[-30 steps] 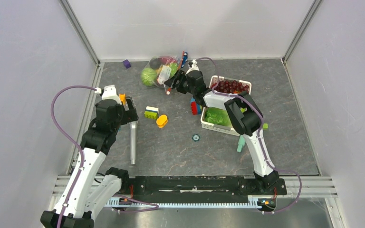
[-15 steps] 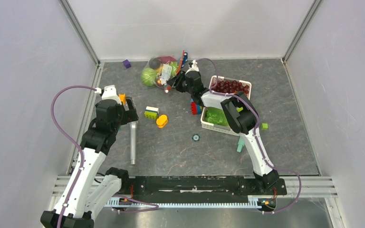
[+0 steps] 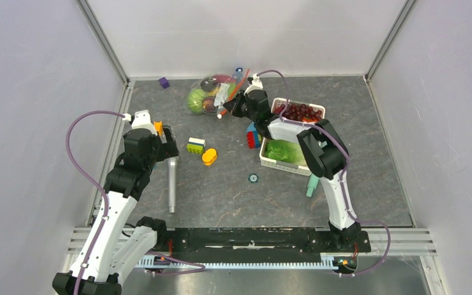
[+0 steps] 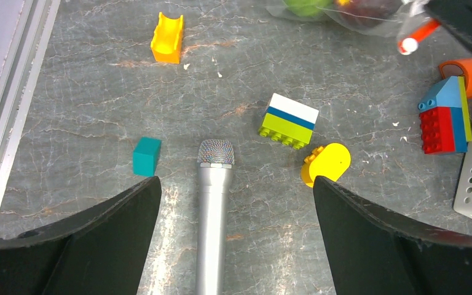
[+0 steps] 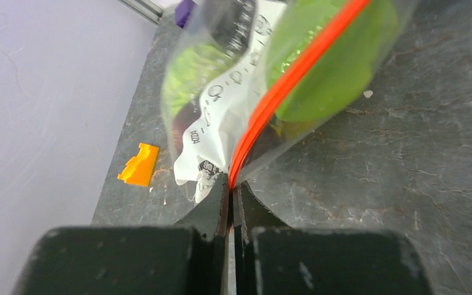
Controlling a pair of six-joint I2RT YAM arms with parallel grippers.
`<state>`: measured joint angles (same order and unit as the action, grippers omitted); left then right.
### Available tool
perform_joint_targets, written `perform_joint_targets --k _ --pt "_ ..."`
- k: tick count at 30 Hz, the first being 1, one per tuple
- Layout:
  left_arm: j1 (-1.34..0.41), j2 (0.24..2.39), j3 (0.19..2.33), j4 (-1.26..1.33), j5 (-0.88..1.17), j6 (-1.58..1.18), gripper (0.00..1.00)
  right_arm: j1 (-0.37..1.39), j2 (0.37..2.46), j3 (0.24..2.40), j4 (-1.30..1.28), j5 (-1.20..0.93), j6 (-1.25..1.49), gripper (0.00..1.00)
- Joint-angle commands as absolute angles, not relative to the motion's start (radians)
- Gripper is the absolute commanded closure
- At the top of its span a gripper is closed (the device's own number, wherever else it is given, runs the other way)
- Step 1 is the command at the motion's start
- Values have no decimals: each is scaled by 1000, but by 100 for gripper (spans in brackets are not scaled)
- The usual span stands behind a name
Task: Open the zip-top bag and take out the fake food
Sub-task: Pick up the zipper food storage bag at the center of the board.
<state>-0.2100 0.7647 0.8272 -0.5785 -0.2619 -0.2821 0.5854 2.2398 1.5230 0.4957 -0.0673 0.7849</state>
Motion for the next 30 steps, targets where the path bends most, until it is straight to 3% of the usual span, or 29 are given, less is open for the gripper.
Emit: perform_joint_targets --k 1,10,19,26,30 --pt "-210 750 825 -559 -265 -239 0 584 2017 1430 533 -36 648 100" --pt "-210 704 762 -430 -48 -201 0 614 1757 1222 463 -37 570 100" --pt "-213 523 585 -153 222 -161 0 663 1643 1105 382 -53 538 100" --pt "-253 481 538 -44 325 -182 0 686 1597 1160 315 -117 541 100" --pt "-333 458 488 73 286 -184 0 692 1567 1210 239 -141 543 100"
